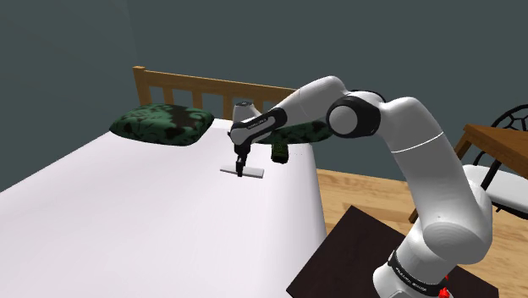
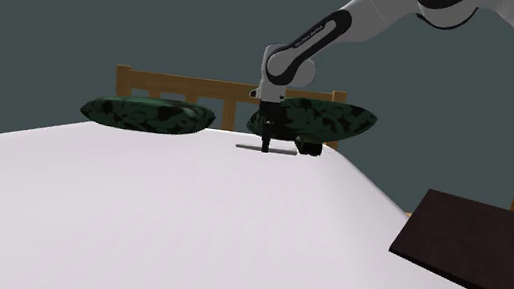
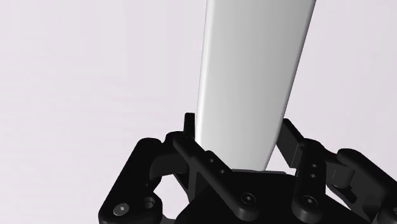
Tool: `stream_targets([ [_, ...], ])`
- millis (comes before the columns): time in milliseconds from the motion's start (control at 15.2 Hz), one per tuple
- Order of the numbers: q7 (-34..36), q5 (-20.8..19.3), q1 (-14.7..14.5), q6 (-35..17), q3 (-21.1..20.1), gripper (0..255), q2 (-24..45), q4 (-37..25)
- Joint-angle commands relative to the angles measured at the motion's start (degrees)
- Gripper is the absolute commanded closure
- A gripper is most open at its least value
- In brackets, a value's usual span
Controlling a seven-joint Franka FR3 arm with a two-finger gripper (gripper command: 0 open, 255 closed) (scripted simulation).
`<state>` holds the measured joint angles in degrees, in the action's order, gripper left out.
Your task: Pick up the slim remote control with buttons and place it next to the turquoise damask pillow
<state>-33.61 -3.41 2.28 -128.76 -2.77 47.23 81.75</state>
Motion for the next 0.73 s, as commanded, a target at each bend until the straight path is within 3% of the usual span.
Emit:
stream_targets([
  [0, 0.04, -0.04, -0.03, -0.83, 0.04, 255, 0.94, -0.16],
  [660, 0.08, -0.11, -0.07, -2.06, 0.1, 255, 2.55, -0.54],
])
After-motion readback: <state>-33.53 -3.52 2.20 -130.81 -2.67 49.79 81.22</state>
